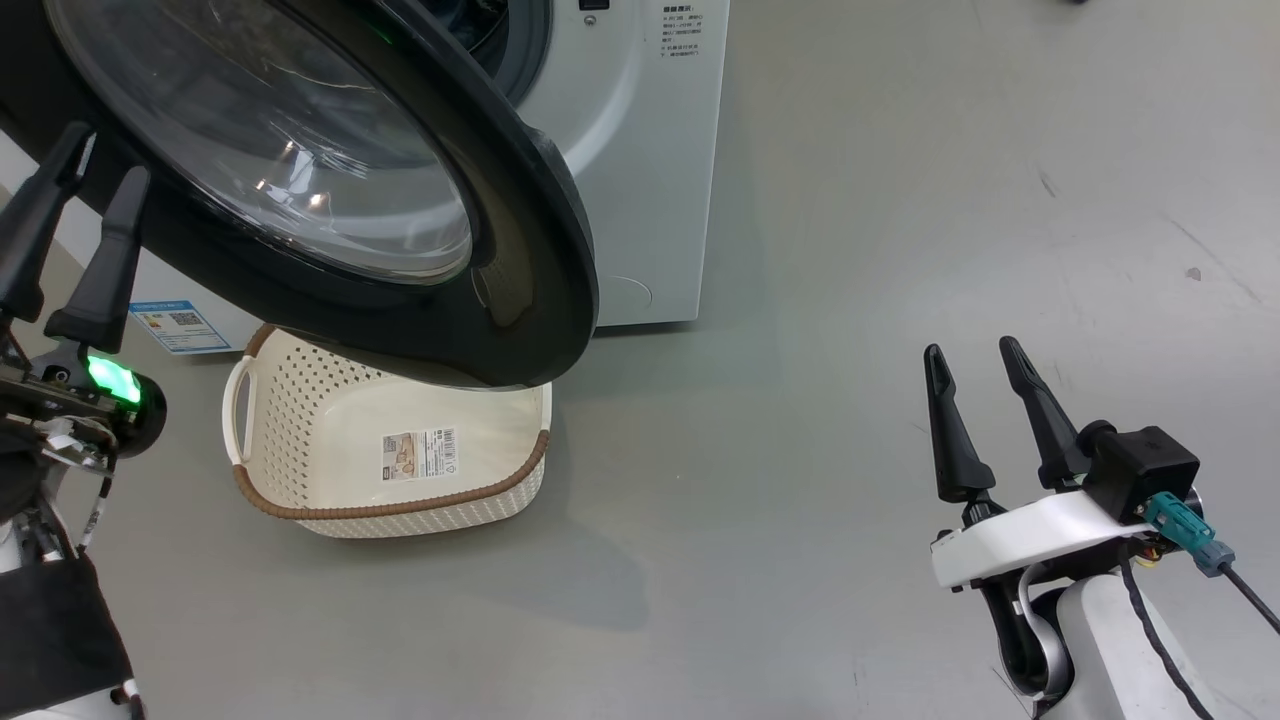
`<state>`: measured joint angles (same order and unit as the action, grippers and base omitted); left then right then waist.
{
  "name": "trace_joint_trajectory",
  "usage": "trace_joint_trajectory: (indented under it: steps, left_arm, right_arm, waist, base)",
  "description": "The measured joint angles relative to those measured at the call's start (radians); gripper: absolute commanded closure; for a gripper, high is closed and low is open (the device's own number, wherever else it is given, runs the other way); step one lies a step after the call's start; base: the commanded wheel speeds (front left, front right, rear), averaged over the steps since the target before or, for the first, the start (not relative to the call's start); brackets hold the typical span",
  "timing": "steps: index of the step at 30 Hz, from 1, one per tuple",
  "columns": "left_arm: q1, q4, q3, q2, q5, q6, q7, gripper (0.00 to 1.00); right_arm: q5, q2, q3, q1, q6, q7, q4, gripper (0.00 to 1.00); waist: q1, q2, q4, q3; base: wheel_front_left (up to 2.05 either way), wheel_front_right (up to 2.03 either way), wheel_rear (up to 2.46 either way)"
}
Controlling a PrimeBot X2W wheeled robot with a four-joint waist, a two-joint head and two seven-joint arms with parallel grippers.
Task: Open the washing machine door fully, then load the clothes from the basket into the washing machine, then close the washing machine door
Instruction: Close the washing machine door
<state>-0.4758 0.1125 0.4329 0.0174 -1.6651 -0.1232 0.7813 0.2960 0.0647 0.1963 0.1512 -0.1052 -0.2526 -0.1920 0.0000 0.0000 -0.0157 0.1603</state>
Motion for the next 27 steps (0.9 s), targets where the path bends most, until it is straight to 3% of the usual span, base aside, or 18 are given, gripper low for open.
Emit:
trace_joint_trajectory:
  steps: [5,13,27]
  left_arm:
    - [0.007,-0.074,0.017,-0.001,0.035,0.0,-0.045,0.0]
    - [0.008,-0.233,0.045,0.004,0.213,0.0,-0.165,0.0]
    - [0.072,-0.425,-0.101,0.112,0.532,-0.001,-0.391,0.0]
  right_arm:
    - [0.0,0.0,0.0,-0.001,-0.001,0.0,0.002,0.0]
    - [0.0,0.0,0.0,-0.002,-0.007,0.0,0.013,0.0]
    - [-0.008,0.001,0.001,-0.001,-0.007,0.0,0.025,0.0]
  waist:
    - [0.0,0.0,0.004,-0.002]
    - [0.0,0.0,0.013,0.006]
    - [0.0,0.0,0.026,0.029]
  base:
    - [0.0,0.0,0.0]
    - [0.0,0.0,0.0]
    - [0.0,0.0,0.0]
